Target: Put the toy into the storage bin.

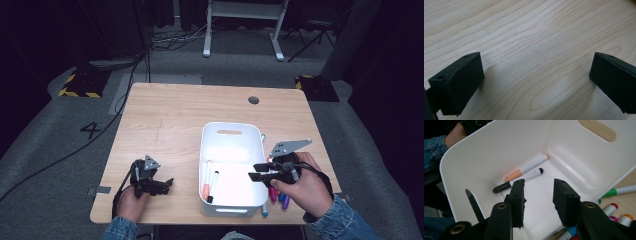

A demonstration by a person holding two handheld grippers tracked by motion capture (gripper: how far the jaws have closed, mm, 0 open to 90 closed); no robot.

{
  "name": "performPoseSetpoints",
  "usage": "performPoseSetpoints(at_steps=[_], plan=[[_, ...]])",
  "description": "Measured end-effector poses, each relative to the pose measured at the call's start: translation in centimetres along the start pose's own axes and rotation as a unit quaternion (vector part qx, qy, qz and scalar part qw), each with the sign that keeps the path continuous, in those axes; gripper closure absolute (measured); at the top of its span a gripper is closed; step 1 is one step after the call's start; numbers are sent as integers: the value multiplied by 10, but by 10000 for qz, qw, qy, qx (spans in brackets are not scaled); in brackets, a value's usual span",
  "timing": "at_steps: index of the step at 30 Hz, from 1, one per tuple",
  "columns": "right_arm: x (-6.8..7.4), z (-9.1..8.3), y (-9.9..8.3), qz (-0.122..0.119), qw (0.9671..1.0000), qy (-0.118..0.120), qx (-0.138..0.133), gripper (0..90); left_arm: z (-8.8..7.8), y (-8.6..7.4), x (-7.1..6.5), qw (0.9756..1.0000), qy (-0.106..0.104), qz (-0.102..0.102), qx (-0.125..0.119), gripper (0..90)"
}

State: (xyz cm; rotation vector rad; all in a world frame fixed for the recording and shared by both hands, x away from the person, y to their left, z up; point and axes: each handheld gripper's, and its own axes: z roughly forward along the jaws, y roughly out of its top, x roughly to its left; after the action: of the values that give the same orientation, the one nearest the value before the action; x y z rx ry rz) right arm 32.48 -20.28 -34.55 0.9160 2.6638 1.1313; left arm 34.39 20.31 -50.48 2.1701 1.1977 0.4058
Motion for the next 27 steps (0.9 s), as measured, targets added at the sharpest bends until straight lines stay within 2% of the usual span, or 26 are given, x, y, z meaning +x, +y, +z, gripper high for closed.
performPoseSetpoints(at_steps=[5, 7, 8, 14, 17, 21, 27], plan=[[-15, -23, -3, 210, 9991, -306, -214, 630, 0, 0, 0, 10000, 6, 12, -3, 0], [-18, -25, -4, 234, 9989, -342, -238, 634, 0, 0, 0, 10000, -1, 9, 2, 0], [-27, -33, -8, 355, 9978, -462, -306, 638, 0, 0, 0, 10000, 11, 5, -4, 0], [-51, -40, -20, 720, 9943, -742, -271, 644, 0, -1, 0, 10000, 28, 7, -37, 0], [-63, -35, -29, 860, 9928, -827, -138, 647, 0, -1, 0, 10000, 27, 6, -38, 0], [-81, -16, -44, 1075, 9899, -916, 138, 658, 0, -1, 0, 10000, 26, 6, -38, 0], [-96, 11, -63, 1251, 9872, -886, 451, 664, 0, -1, 0, 10000, 26, 5, -38, 0]])
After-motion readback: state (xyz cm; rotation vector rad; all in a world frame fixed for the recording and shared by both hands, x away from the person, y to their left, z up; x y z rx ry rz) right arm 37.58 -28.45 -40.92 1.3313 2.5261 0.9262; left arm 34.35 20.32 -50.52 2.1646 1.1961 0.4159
